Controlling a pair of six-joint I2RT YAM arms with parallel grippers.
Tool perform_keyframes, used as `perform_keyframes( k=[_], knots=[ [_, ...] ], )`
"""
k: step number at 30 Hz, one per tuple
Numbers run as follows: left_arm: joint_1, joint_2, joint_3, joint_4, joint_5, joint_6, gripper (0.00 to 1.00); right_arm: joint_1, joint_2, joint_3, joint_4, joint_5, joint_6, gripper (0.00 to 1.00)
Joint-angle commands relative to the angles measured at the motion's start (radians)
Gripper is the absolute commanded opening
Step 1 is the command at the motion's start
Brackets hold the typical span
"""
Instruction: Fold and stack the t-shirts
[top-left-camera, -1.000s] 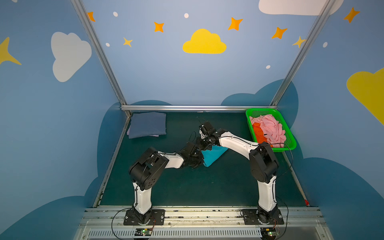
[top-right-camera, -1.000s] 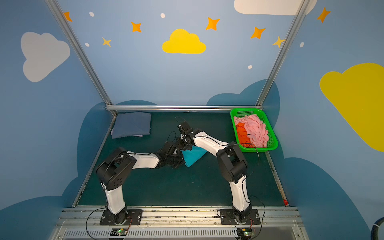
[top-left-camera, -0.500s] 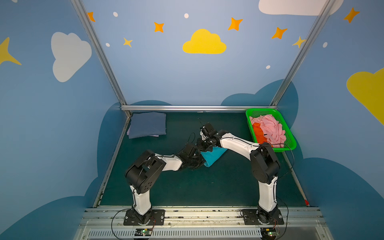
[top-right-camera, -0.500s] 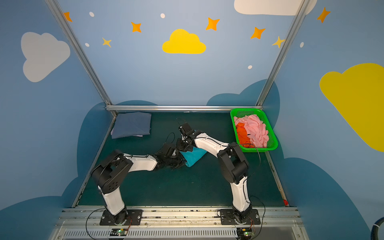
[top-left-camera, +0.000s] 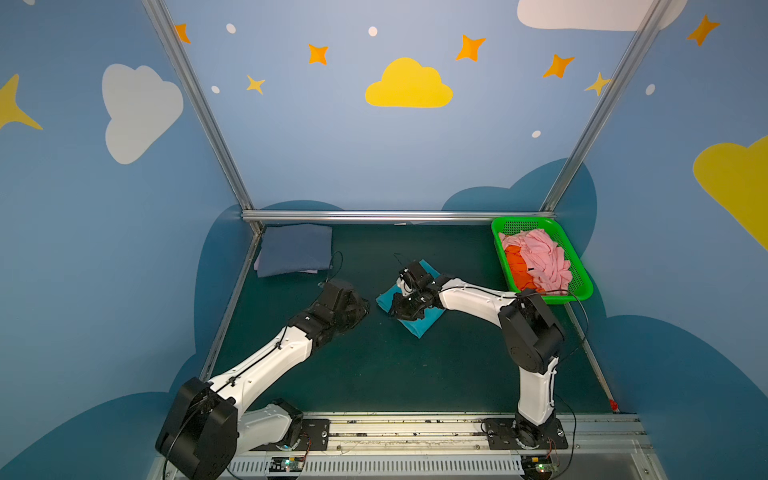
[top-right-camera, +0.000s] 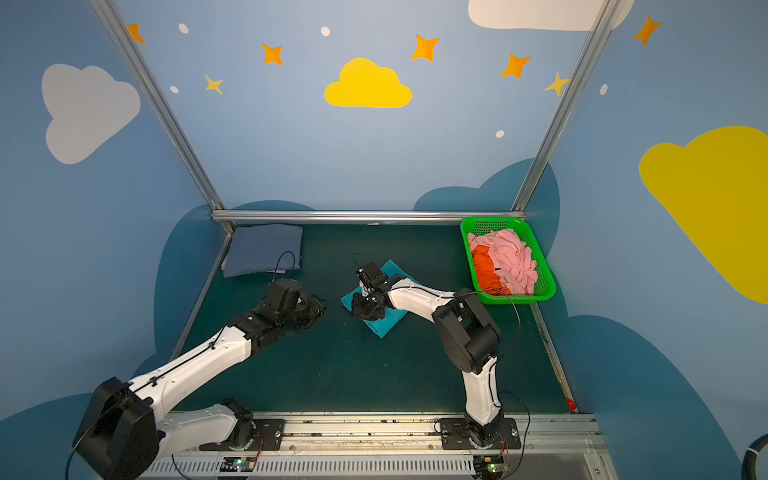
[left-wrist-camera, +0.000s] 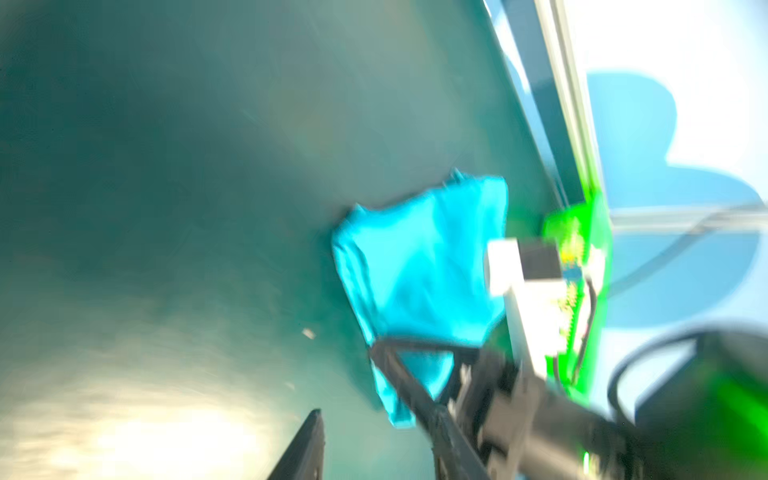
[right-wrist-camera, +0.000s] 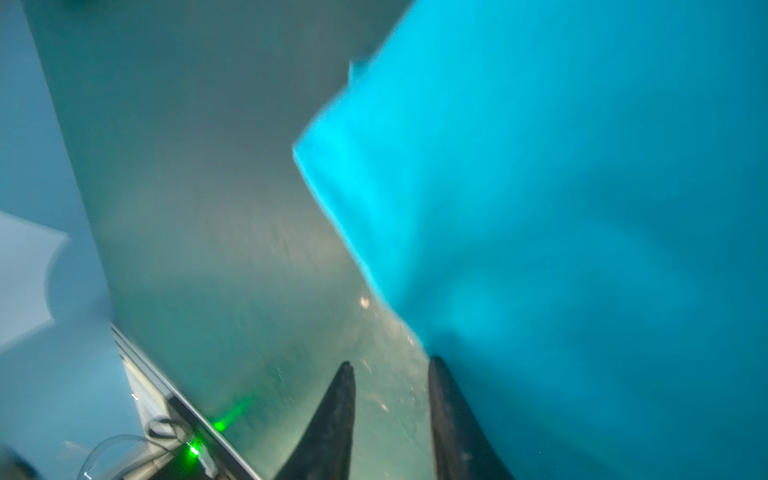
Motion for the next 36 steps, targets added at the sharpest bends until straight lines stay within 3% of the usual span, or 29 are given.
perform_keyframes(
  k=[1,6,11,13,15,23,36],
  knots=[
    [0.019,0.061,0.045,-0.05,-0.03,0.037,0.44,0.013,-0.103,-0.049,0.015,-0.005,-0.031,0.39],
    [0.014,0.27,0.235,-0.05,0.113,0.119,0.41,0.012,-0.284,-0.153,-0.01,0.068,-0.08,0.36],
    [-0.008,0.43,0.383,-0.011,0.151,0.11,0.34,-0.018,-0.431,-0.209,-0.041,0.13,-0.122,0.14],
    [-0.013,0.488,0.437,-0.01,0.142,0.115,0.32,-0.046,-0.436,-0.227,-0.026,0.135,-0.124,0.05],
    [-0.011,0.548,0.479,-0.012,0.136,0.122,0.29,-0.075,-0.406,-0.232,-0.011,0.095,-0.111,0.02],
    [-0.003,0.743,0.558,0.01,0.182,0.106,0.25,-0.121,-0.189,-0.205,0.066,-0.086,-0.082,0.0],
    [0.018,0.868,0.577,0.013,0.179,0.108,0.24,-0.142,-0.181,-0.557,0.207,-0.084,-0.035,0.0]
  ],
)
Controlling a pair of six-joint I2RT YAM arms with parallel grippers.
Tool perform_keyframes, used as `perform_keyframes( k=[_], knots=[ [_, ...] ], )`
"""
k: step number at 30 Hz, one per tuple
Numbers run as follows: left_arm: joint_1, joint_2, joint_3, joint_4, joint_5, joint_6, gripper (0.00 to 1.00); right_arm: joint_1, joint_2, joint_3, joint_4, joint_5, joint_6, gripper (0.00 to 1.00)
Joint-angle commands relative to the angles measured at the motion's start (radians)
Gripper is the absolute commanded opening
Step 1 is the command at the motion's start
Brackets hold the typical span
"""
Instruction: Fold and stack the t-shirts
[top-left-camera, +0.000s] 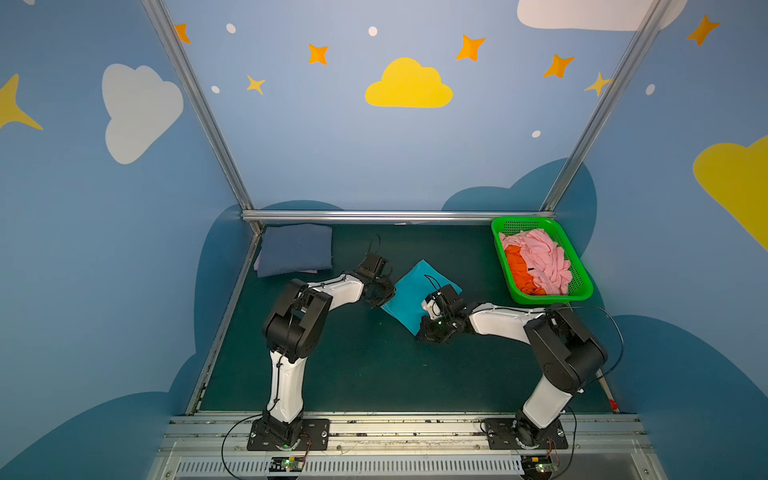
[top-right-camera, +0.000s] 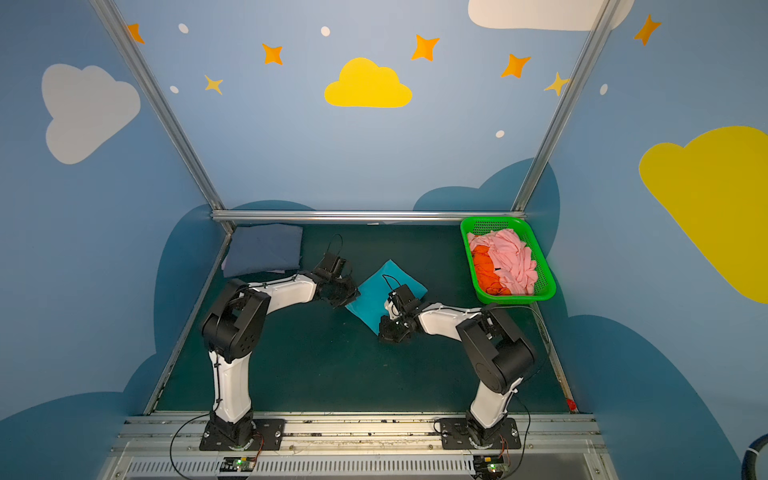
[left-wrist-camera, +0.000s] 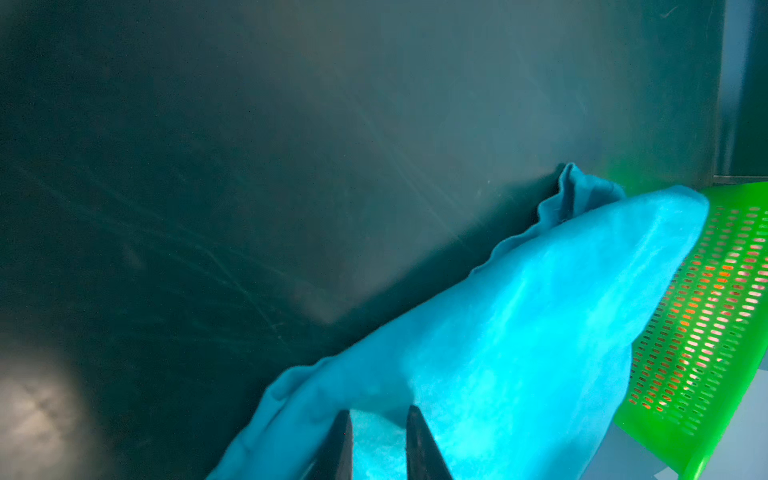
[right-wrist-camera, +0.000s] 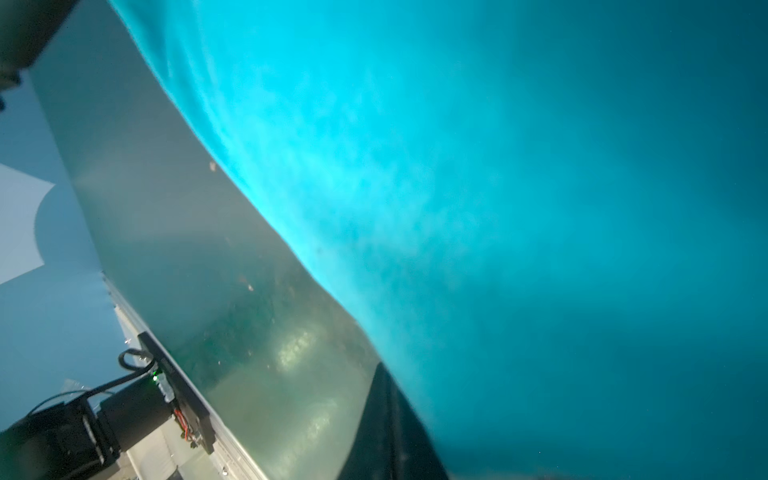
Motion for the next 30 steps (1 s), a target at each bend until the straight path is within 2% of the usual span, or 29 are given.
perform_keyframes(
  k=[1,6,9,11,15,18,20,22,25,27,30],
  knots=[
    [0.004,0.048,0.035,-0.038,-0.014,0.016,0.24,-0.01,0.039,-0.06,-0.036,0.026,0.023,0.0],
    [0.003,-0.057,0.042,-0.096,-0.057,0.043,0.28,-0.009,-0.03,0.048,-0.167,0.017,-0.033,0.0],
    [0.0,-0.177,0.01,-0.161,-0.152,0.063,0.39,-0.01,-0.118,0.08,-0.231,0.056,-0.067,0.0],
    [-0.007,-0.271,-0.039,-0.191,-0.216,0.068,0.49,-0.012,-0.197,0.093,-0.278,0.112,-0.092,0.0],
    [-0.054,-0.387,-0.131,-0.207,-0.275,0.054,0.58,-0.034,-0.339,0.085,-0.319,0.251,-0.112,0.0],
    [-0.128,-0.385,-0.168,-0.187,-0.277,0.034,0.65,-0.079,-0.393,0.063,-0.285,0.378,-0.12,0.06],
    [-0.17,-0.344,-0.173,-0.167,-0.26,0.017,0.7,-0.121,-0.39,0.046,-0.222,0.412,-0.097,0.1],
    [-0.193,-0.301,-0.176,-0.146,-0.243,0.002,0.73,-0.16,-0.358,0.043,-0.154,0.376,-0.101,0.14],
    [-0.201,-0.256,-0.183,-0.109,-0.209,-0.021,0.73,-0.207,-0.254,0.109,-0.13,0.301,-0.11,0.14],
    [-0.205,-0.247,-0.194,-0.093,-0.208,-0.032,0.74,-0.239,-0.173,0.182,-0.144,0.219,-0.123,0.12],
    [-0.209,-0.245,-0.203,-0.085,-0.219,-0.036,0.75,-0.313,-0.012,0.308,-0.178,0.035,-0.129,0.1]
  ],
)
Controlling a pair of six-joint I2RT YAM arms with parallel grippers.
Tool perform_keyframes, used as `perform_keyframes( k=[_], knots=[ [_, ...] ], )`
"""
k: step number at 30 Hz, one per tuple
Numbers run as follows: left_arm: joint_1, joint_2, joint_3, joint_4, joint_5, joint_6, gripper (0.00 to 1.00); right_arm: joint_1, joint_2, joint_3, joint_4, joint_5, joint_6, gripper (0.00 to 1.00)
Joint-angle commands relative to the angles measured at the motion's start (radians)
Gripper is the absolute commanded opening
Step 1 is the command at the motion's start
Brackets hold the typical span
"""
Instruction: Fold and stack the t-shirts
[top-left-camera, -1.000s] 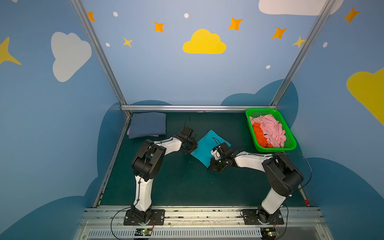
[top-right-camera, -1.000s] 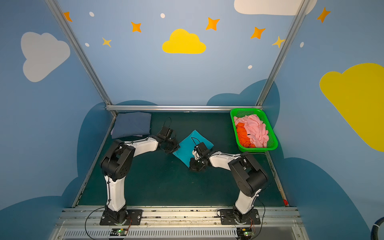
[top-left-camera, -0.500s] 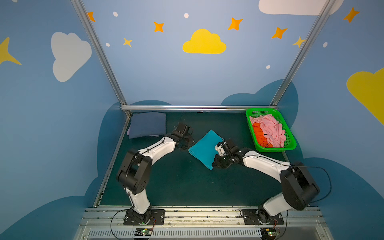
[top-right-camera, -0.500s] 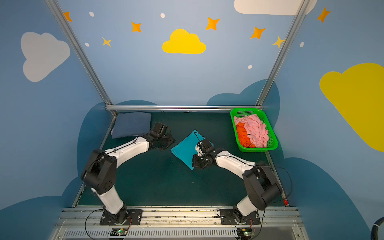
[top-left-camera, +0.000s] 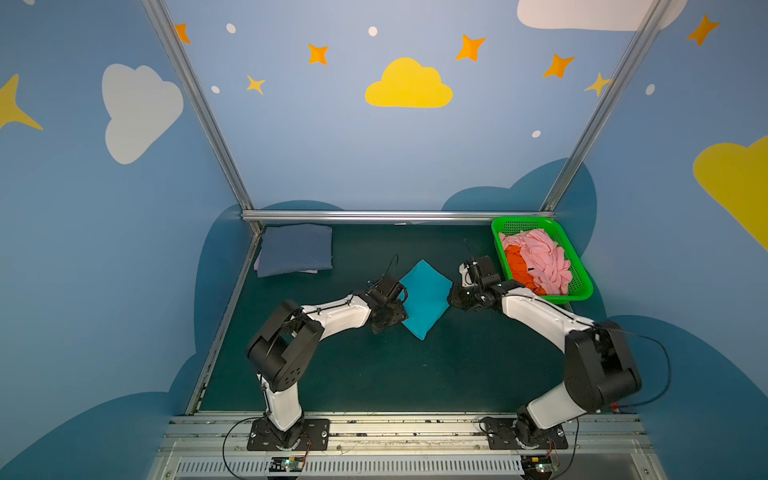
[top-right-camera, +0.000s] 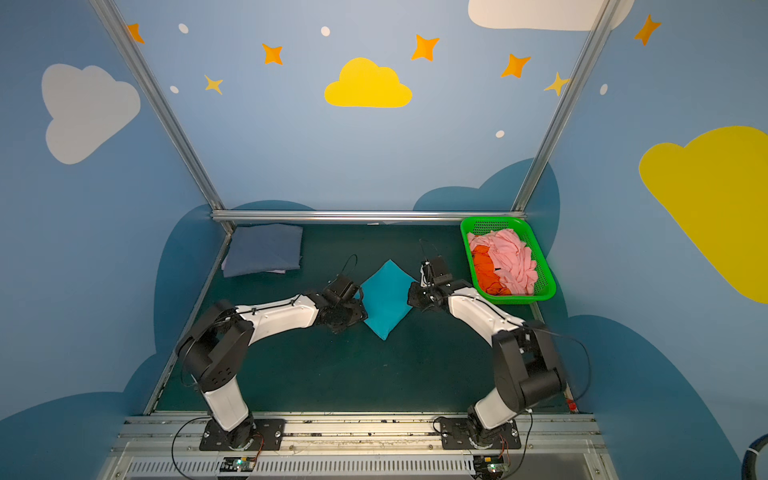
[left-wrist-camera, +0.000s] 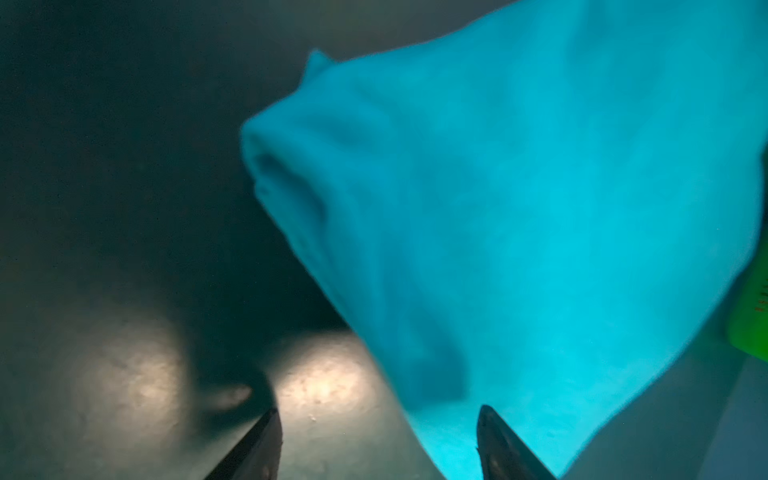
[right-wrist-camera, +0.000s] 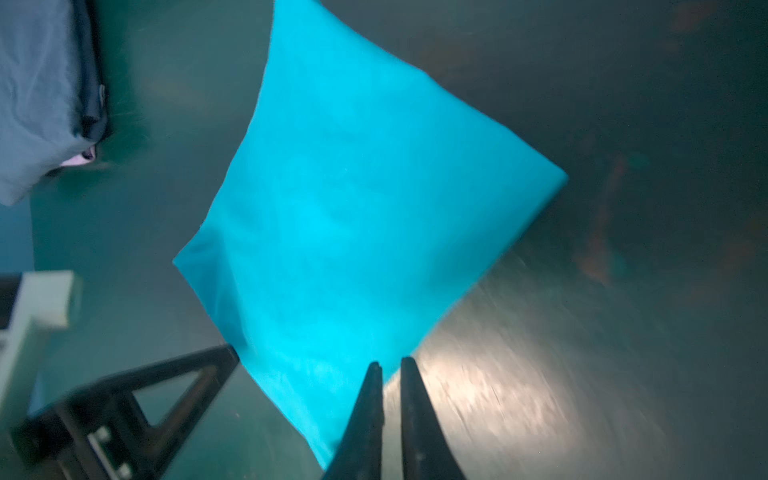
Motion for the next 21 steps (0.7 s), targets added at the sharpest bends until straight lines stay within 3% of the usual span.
perform_keyframes(
  k=[1,3,7,13,17,21],
  knots=[
    [0.0,-0.009,0.009,0.037,-0.009,-0.017,0.75,-0.079,0.139,0.135,-0.029,-0.237,-0.014,0.08],
    [0.0,0.009,0.016,0.04,-0.002,-0.013,0.76,-0.132,0.241,0.17,-0.005,-0.345,0.033,0.03],
    [0.001,0.056,0.029,0.065,0.008,-0.009,0.76,-0.202,0.332,0.071,0.17,-0.44,0.15,0.02],
    [0.011,0.134,0.057,0.111,0.029,-0.01,0.7,-0.203,0.362,0.011,0.188,-0.455,0.142,0.02],
    [0.022,0.166,0.066,0.138,0.035,-0.016,0.36,-0.201,0.325,-0.032,0.179,-0.433,0.131,0.02],
    [0.05,0.177,0.069,0.143,0.043,-0.008,0.16,-0.2,0.3,-0.063,0.17,-0.434,0.121,0.02]
  ],
)
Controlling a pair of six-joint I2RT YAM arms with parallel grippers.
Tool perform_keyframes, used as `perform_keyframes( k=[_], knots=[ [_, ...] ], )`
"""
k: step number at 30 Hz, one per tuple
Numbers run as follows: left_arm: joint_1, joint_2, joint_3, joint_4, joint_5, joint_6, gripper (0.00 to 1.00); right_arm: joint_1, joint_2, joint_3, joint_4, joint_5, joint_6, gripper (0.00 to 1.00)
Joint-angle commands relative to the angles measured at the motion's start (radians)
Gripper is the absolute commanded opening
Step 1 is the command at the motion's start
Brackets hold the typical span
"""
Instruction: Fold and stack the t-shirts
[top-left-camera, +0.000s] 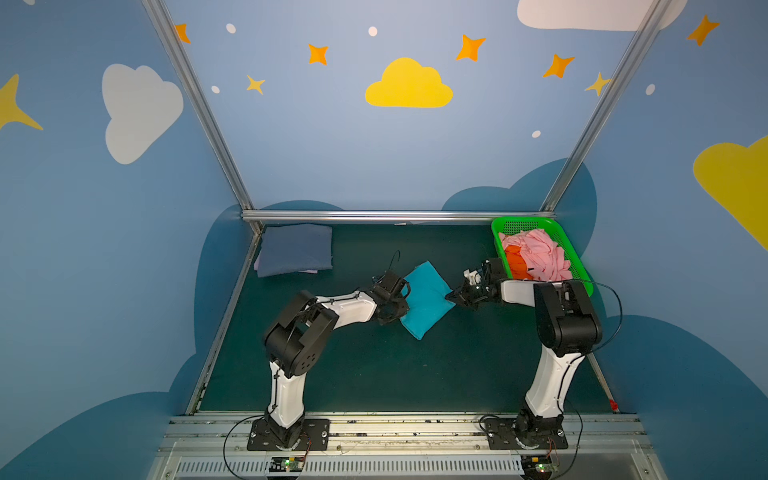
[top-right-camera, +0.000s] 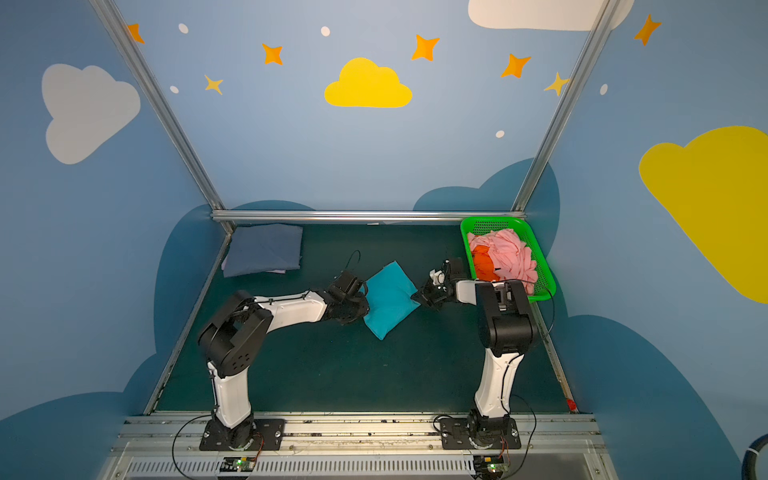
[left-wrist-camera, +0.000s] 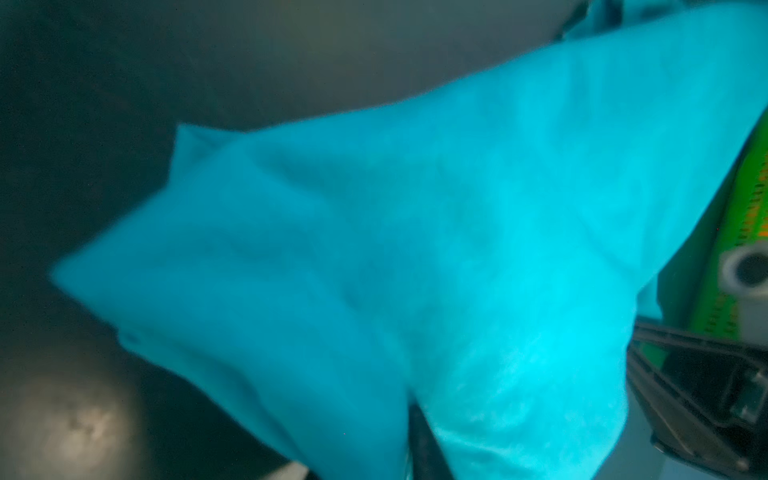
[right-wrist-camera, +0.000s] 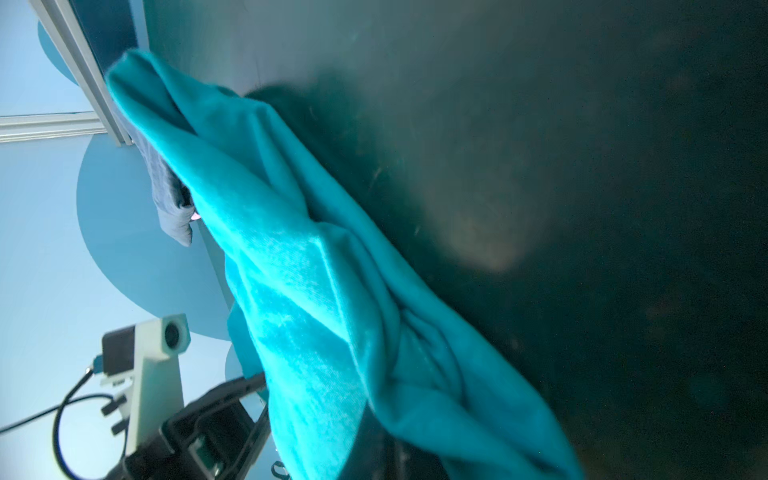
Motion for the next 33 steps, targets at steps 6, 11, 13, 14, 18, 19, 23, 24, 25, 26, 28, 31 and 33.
perform_keyframes(
  k=[6,11,13,14,18,19,23,24,25,26,28,31,33],
  knots=[
    [0.146,0.042,0.047,-0.075,0.018,0.122,0.05,0.044,-0.095,-0.087,-0.108,0.026,-0.013,0.05],
    [0.239,0.15,0.332,-0.316,0.023,0.335,0.06,0.103,-0.211,-0.1,-0.176,0.093,-0.015,0.06],
    [0.273,0.206,0.463,-0.395,0.018,0.405,0.07,0.121,-0.27,-0.106,-0.189,0.113,-0.009,0.09],
    [0.29,0.23,0.516,-0.426,0.012,0.427,0.07,0.128,-0.296,-0.106,-0.201,0.124,-0.011,0.1],
    [0.363,0.324,0.728,-0.526,-0.017,0.514,0.07,0.151,-0.404,-0.104,-0.254,0.18,-0.026,0.13],
    [0.38,0.349,0.782,-0.548,-0.014,0.541,0.07,0.154,-0.423,-0.104,-0.263,0.194,-0.031,0.14],
    [0.417,0.477,1.071,-0.722,-0.026,0.671,0.07,0.158,-0.439,-0.094,-0.294,0.227,-0.054,0.16],
    [0.423,0.518,1.164,-0.789,-0.036,0.707,0.07,0.158,-0.429,-0.089,-0.298,0.23,-0.058,0.16],
    [0.429,0.561,1.259,-0.854,-0.046,0.74,0.07,0.159,-0.415,-0.086,-0.297,0.229,-0.058,0.15],
    [0.434,0.597,1.333,-0.906,-0.058,0.758,0.07,0.159,-0.403,-0.086,-0.291,0.228,-0.057,0.14],
    [0.443,0.673,1.494,-1.011,-0.078,0.797,0.06,0.162,-0.372,-0.098,-0.257,0.224,-0.044,0.14],
    [0.452,0.708,1.582,-1.077,-0.179,0.85,0.06,0.169,-0.311,-0.099,-0.218,0.205,-0.023,0.13],
    [0.459,0.685,1.555,-1.072,-0.252,0.902,0.06,0.182,-0.268,-0.092,-0.196,0.194,-0.011,0.13]
  ],
)
